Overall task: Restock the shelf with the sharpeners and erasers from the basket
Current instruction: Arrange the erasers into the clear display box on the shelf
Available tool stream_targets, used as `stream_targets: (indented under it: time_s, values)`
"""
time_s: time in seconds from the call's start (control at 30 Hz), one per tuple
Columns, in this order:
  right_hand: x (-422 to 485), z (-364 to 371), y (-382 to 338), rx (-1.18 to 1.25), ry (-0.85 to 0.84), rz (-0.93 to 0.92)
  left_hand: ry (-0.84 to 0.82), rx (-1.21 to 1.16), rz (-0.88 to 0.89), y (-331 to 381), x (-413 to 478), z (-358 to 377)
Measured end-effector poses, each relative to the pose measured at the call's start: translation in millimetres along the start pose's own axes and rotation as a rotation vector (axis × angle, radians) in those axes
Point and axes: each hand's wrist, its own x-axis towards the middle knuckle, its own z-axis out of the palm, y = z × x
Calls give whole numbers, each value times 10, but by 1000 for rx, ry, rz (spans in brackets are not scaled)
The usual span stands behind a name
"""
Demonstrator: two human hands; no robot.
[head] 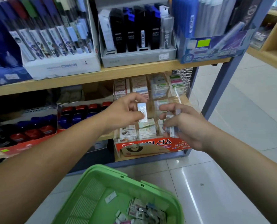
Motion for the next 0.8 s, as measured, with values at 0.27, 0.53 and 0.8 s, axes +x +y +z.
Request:
stream_targets:
  time_s: [0.27, 0.53, 0.8]
  values:
    - [54, 9, 32, -48, 36, -80, 197, 133, 84, -254, 102, 59]
    - [63, -67, 70, -188, 147, -58, 158, 444, 152, -391, 89, 195]
    - [84, -121, 84, -107, 137, -45, -58, 337, 67, -323, 64, 142]
